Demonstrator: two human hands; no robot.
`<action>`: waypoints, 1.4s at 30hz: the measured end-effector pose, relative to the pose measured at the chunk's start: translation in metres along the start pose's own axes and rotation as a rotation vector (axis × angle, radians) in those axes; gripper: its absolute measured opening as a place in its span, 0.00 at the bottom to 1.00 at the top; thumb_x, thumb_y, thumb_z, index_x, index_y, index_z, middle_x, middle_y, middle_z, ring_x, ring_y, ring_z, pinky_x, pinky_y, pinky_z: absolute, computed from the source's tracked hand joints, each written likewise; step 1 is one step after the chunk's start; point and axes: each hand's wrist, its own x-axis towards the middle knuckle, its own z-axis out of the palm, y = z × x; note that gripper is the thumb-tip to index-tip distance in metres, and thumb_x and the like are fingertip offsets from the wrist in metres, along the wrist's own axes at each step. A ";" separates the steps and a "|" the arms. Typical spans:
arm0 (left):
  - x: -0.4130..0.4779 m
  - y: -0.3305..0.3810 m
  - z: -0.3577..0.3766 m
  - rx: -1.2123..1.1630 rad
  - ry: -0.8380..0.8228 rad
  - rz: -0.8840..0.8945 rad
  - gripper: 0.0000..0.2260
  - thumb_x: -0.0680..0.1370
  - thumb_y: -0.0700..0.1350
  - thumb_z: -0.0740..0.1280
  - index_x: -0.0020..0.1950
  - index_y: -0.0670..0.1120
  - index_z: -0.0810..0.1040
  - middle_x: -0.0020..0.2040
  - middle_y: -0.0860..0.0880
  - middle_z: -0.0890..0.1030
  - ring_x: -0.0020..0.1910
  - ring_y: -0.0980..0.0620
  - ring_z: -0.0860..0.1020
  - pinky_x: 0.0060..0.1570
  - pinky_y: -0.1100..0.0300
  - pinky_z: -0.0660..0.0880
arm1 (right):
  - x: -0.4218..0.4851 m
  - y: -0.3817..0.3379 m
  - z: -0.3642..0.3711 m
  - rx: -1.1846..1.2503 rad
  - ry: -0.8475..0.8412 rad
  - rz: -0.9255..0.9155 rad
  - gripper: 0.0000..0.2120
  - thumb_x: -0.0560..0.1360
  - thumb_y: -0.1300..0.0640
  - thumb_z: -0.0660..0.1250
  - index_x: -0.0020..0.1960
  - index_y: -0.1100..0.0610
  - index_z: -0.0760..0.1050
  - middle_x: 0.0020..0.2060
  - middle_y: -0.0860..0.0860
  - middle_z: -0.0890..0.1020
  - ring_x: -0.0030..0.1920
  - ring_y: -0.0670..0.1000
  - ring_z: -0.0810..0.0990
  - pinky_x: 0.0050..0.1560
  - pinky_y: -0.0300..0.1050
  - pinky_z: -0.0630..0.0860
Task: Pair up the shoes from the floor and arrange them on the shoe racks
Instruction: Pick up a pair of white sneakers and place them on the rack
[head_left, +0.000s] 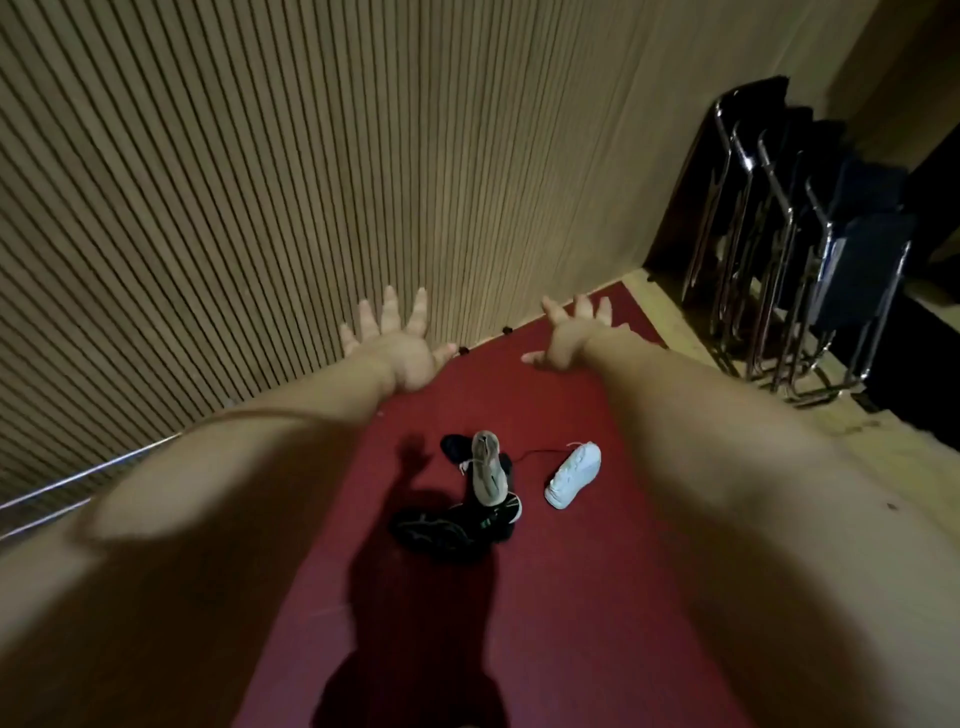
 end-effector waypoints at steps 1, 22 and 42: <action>0.012 0.000 0.015 0.003 -0.015 0.003 0.34 0.79 0.62 0.51 0.75 0.55 0.33 0.75 0.47 0.31 0.74 0.42 0.33 0.71 0.42 0.35 | 0.014 0.003 0.013 0.006 -0.021 0.004 0.43 0.75 0.40 0.63 0.77 0.45 0.38 0.76 0.55 0.39 0.74 0.63 0.35 0.71 0.68 0.43; 0.248 -0.077 0.544 0.238 -0.175 0.191 0.38 0.76 0.68 0.52 0.77 0.53 0.37 0.77 0.44 0.39 0.75 0.37 0.41 0.71 0.40 0.46 | 0.287 0.083 0.502 0.141 -0.161 0.163 0.42 0.75 0.38 0.61 0.76 0.43 0.35 0.76 0.54 0.35 0.74 0.63 0.33 0.71 0.68 0.44; 0.364 -0.120 0.732 0.292 -0.547 0.165 0.57 0.58 0.80 0.57 0.71 0.59 0.25 0.71 0.46 0.23 0.72 0.38 0.30 0.66 0.32 0.34 | 0.483 0.149 0.679 0.319 0.048 0.492 0.38 0.78 0.41 0.59 0.75 0.39 0.35 0.76 0.50 0.35 0.74 0.65 0.37 0.72 0.65 0.47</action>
